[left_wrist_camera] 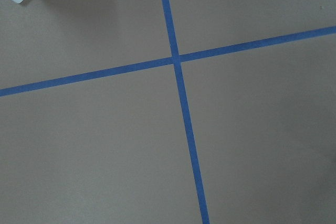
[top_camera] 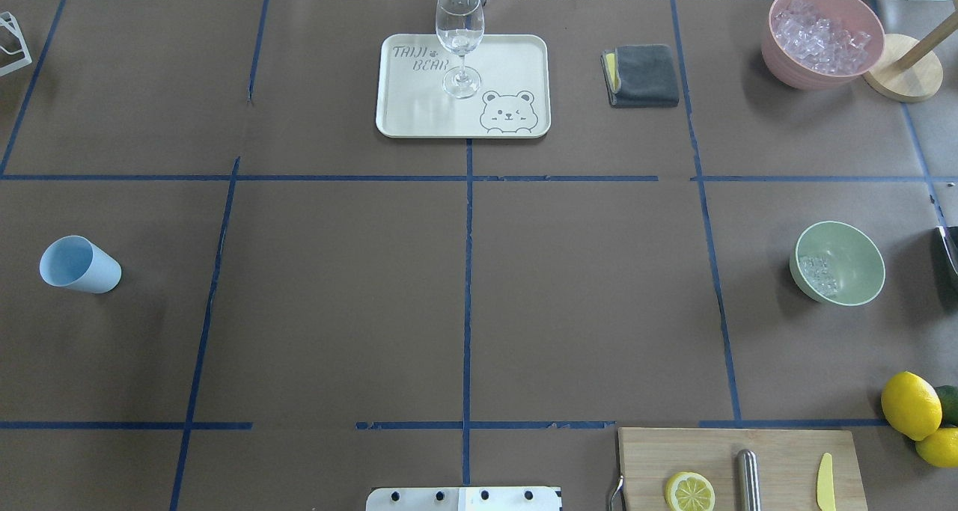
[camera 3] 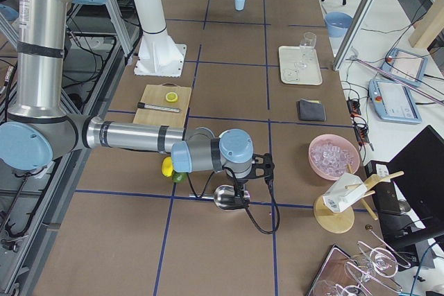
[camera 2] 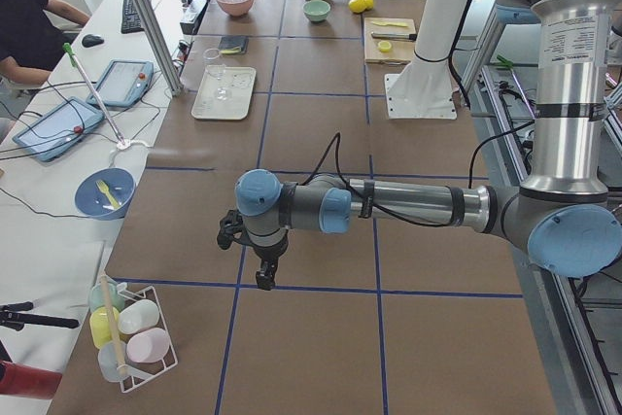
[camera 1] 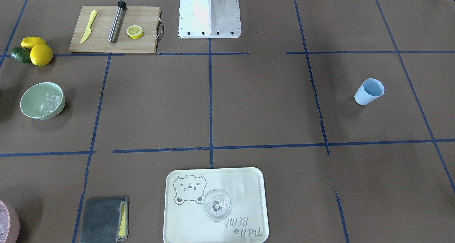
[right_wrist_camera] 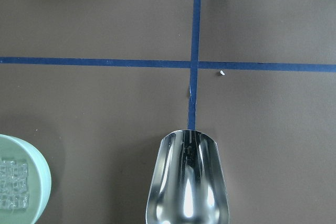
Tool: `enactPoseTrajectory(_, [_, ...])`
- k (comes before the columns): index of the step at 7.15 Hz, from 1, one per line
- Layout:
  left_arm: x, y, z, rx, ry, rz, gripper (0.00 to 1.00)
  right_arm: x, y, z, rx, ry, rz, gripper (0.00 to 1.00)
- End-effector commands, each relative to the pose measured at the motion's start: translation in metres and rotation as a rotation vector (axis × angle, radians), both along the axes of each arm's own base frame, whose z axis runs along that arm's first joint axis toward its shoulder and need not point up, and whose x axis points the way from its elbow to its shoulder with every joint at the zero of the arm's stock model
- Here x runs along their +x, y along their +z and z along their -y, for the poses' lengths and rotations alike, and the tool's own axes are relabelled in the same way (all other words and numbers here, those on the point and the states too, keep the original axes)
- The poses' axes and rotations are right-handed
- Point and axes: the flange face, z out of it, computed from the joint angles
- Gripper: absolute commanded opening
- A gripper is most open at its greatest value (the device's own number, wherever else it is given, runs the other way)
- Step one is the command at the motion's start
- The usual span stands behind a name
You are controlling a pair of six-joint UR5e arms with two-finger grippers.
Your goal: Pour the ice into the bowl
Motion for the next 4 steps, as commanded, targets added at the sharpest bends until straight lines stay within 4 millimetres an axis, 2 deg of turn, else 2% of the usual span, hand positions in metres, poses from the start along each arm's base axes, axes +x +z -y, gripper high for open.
enactPoseTrajectory(1, [0.0007,0.0049,0.0023,-0.01,-0.001,0.0,1.0,0.0104,0.0039,-0.0061,-0.018,0.025,0.007,1.0])
enactPoseTrajectory(4, [0.0008,0.002,0.0052,-0.005,-0.002,0.0,1.0,0.0179,0.0085,-0.0113,-0.029,0.042,0.002,1.0])
